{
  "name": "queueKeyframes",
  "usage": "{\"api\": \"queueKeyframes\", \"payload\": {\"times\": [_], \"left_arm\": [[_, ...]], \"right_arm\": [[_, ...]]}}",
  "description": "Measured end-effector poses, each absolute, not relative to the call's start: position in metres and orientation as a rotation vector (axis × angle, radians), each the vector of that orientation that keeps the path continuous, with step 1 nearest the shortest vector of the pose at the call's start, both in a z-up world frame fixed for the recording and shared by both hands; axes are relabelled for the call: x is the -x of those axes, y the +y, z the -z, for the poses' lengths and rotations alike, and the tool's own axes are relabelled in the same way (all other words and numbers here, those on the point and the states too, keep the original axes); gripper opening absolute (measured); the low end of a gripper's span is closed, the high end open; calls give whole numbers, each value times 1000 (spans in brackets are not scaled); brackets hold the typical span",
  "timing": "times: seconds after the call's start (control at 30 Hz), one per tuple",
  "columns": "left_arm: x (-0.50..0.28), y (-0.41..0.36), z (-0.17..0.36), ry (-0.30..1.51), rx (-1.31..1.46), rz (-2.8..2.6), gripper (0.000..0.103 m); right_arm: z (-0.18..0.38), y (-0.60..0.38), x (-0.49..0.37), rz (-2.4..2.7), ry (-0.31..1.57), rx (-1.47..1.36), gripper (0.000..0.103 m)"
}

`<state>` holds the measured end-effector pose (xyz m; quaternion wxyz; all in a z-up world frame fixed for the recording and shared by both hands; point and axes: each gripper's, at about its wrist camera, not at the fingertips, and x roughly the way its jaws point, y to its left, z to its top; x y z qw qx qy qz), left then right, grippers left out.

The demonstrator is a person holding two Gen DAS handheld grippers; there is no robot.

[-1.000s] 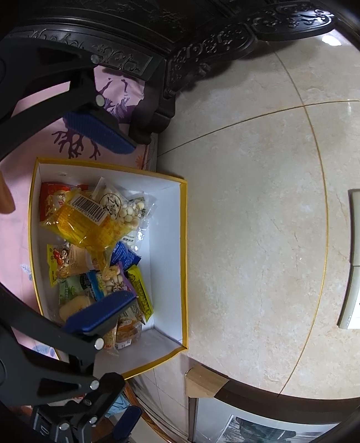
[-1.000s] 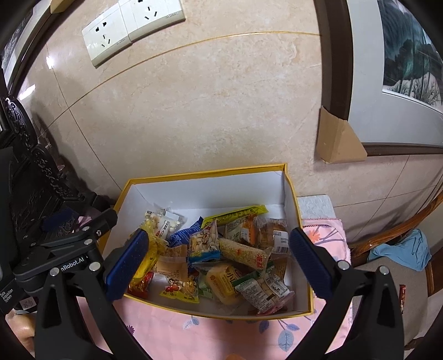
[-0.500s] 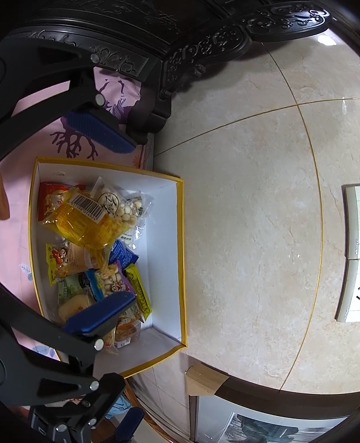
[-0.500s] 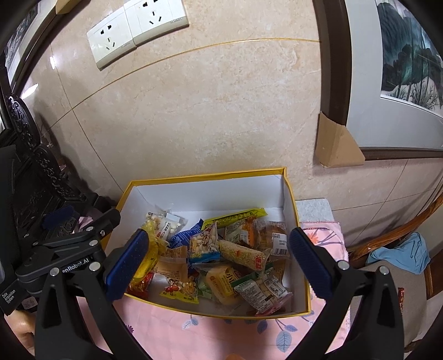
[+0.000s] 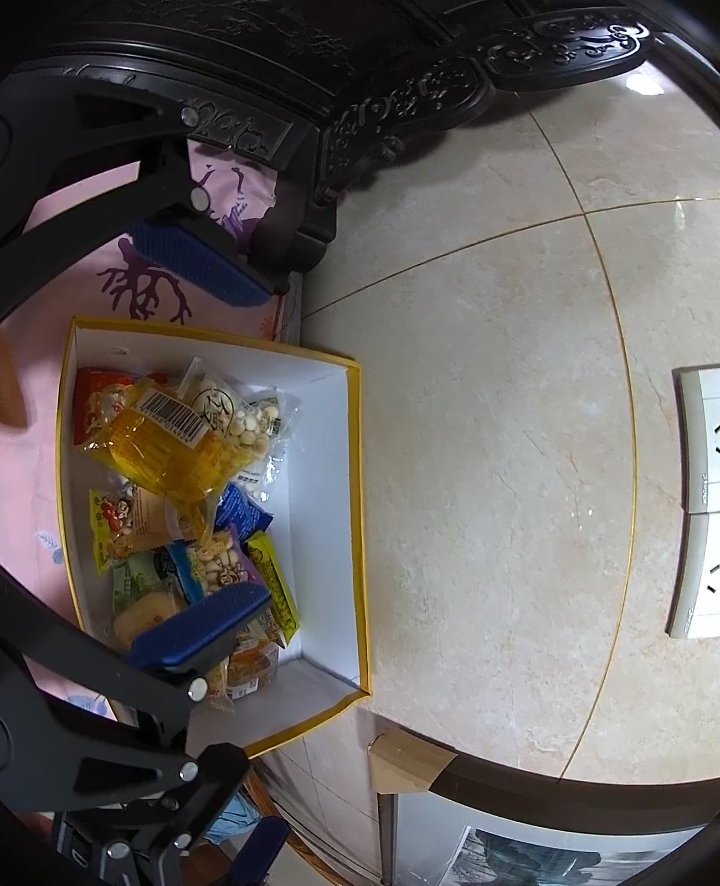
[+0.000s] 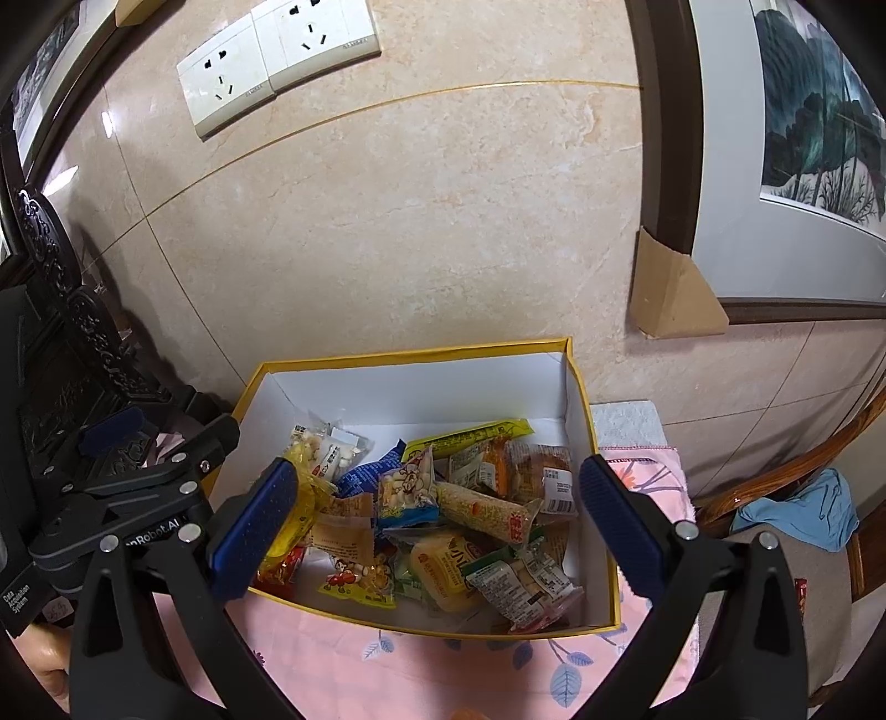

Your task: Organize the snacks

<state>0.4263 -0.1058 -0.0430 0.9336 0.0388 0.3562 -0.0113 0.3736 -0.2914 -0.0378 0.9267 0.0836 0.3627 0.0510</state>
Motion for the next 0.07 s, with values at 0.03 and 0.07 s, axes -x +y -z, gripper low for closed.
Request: {"api": "queueKeyframes", "payload": {"times": [0.03,0.07], "left_arm": [[-426,-105,43,729,-76,22,101],[-427,-105,43,730,-75,20,101]], "right_arm": [[38,-291,-374,-106,744,-171,102],[38,-291,-374,-106,744,-170,102]]}}
